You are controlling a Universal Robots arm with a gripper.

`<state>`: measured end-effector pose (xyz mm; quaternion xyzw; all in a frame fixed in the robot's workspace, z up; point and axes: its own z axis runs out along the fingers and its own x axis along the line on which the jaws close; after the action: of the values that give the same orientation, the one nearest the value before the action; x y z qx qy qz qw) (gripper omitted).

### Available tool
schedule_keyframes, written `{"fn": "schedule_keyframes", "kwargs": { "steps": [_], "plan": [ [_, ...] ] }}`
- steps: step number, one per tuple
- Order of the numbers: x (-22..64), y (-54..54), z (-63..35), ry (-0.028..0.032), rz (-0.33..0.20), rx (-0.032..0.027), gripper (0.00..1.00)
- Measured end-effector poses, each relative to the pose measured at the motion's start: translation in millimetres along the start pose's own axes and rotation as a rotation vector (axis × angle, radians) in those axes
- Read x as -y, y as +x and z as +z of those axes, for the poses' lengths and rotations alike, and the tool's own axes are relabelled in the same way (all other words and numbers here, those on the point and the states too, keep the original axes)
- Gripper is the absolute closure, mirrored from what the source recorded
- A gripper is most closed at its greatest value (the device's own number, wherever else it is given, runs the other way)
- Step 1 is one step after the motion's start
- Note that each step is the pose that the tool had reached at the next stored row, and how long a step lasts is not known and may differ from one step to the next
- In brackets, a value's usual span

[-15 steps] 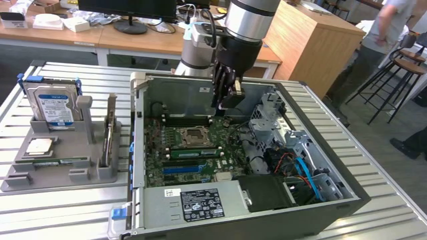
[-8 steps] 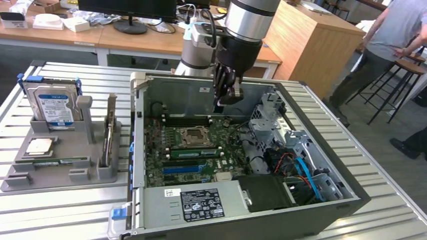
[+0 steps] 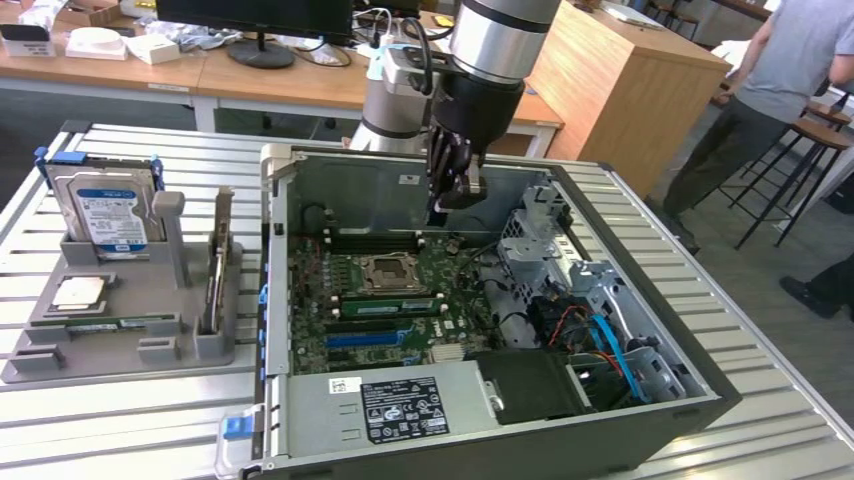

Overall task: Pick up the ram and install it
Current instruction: 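Press down the ram until it locks into place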

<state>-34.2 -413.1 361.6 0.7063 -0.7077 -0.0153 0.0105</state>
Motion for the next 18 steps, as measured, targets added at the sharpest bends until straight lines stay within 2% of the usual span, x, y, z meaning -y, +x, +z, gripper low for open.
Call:
{"fn": "schedule_keyframes", "kwargs": {
  "steps": [6,9,18],
  "plan": [
    [0.0,0.0,0.0,0.0000,0.000,0.0001,0.90],
    [1.1,0.0,-0.1,0.0000,0.000,0.0057,0.90],
    [13.8,0.0,-0.6,-0.0001,0.000,0.0070,0.90]
  ]
}}
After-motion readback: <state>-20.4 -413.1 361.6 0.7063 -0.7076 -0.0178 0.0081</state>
